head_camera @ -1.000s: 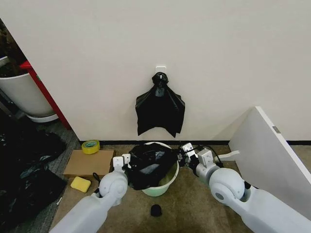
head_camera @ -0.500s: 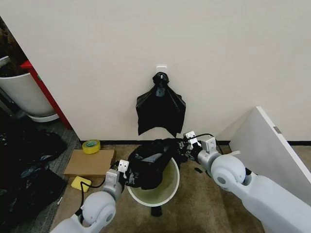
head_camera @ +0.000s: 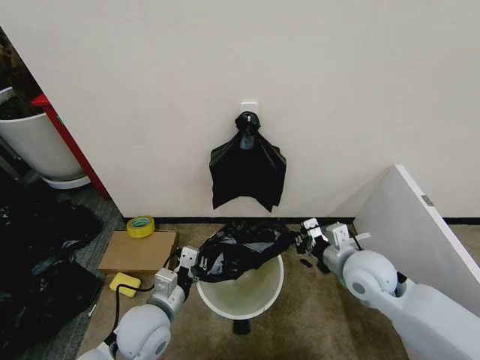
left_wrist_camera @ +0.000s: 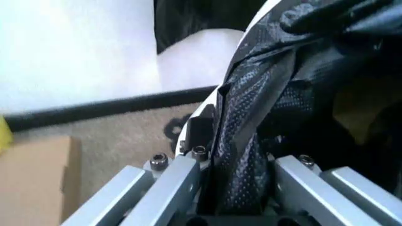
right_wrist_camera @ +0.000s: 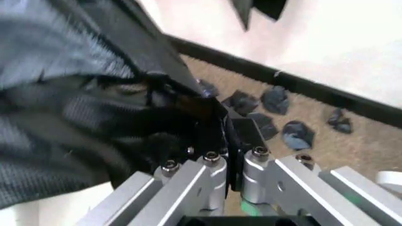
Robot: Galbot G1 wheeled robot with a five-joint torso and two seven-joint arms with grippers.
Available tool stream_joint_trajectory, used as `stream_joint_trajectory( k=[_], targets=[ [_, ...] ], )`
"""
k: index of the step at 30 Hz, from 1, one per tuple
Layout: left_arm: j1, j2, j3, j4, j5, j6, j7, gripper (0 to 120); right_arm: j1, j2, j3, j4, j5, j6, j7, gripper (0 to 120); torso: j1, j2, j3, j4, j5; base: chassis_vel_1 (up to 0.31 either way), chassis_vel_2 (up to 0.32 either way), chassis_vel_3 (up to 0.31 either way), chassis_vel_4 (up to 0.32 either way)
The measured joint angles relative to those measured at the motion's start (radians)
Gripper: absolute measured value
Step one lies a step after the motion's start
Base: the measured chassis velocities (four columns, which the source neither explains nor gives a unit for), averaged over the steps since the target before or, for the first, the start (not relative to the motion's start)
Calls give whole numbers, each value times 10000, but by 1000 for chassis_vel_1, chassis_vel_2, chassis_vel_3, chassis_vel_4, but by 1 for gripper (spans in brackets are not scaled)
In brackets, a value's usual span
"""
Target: Place the garbage bag over the trash bin.
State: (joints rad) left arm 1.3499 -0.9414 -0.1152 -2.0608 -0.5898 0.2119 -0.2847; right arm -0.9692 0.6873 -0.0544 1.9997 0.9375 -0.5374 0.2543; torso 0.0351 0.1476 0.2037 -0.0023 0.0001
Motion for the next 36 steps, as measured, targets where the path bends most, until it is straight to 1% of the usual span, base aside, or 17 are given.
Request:
stream_joint_trajectory(
  k=[2,5,11,13,14,15,16,18,20,21,23,24,27,30,32,33,36],
  targets=[
    [15,-8,-8,-23,-127,-8,-17,1,-31,-19,-1,0,-4,15,-81,0,0,0,0,1,-1,0,0,0,0],
    [83,-50,-66,-231,-1017,-24,-177,1,-268,-102,-6,72,-41,76,-510,0,0,1,0,-4,0,0,0,0,0],
    [196,-126,-151,-309,-1337,63,-406,1,-395,-52,-46,168,-45,402,-685,0,0,1,0,-2,0,0,0,0,0],
    [235,-125,-178,-310,-1375,167,-497,1,-399,-58,16,296,58,551,-664,10,0,1,0,-2,0,0,0,0,0],
    [242,-125,-180,-312,-1379,181,-506,1,-400,-67,36,325,87,575,-664,11,0,1,0,-2,0,0,0,0,0],
    [280,-126,-187,-334,-1396,304,-581,1,-424,-114,148,463,192,679,-663,18,0,1,0,-2,-1,0,0,0,0],
    [280,-126,-187,-334,-1396,304,-581,1,-424,-114,148,463,192,679,-663,18,0,1,0,-2,-1,0,0,0,0],
    [332,-152,-232,-358,-1424,441,-678,1,-489,-203,324,647,347,742,-677,28,0,1,0,-2,-2,0,0,0,0],
    [360,-182,-287,-366,-1429,501,-733,1,-559,-280,482,760,397,781,-749,33,0,1,0,-2,-2,0,0,0,0],
    [360,-201,-337,-366,-1457,580,-811,1,-749,-369,805,896,398,890,-866,40,0,1,0,0,0,0,0,0,0],
    [318,-192,-358,-338,-1514,660,-873,1,-1031,-450,1308,1033,379,927,-940,47,0,1,0,0,0,0,0,0,0],
    [318,-192,-358,-338,-1514,660,-873,1,-1031,-450,1308,1033,379,927,-940,47,0,1,0,0,0,0,0,0,0],
    [222,-126,-399,-265,-1690,763,-953,1,-1719,-666,2384,1215,273,927,-1271,61,0,1,0,-4,0,0,0,0,0],
    [153,-77,-503,-251,-1926,849,-1041,1,-2562,-878,3425,1499,-308,993,-1834,74,0,1,0,-3,0,0,0,0,0],
    [145,-56,-535,-255,-1994,875,-1057,1,-2732,-913,3639,1593,-442,1020,-1964,77,0,1,0,-4,1,0,0,0,0],
    [133,-12,-598,-275,-2130,939,-1089,1,-3059,-987,4049,1818,-691,1121,-2222,81,0,1,0,-3,0,0,0,0,0],
    [122,121,-744,-359,-2320,1089,-1102,1,-3634,-1172,4517,2466,-1241,1515,-2937,94,0,2,0,-5,-3,0,0,0,0]
  ],
)
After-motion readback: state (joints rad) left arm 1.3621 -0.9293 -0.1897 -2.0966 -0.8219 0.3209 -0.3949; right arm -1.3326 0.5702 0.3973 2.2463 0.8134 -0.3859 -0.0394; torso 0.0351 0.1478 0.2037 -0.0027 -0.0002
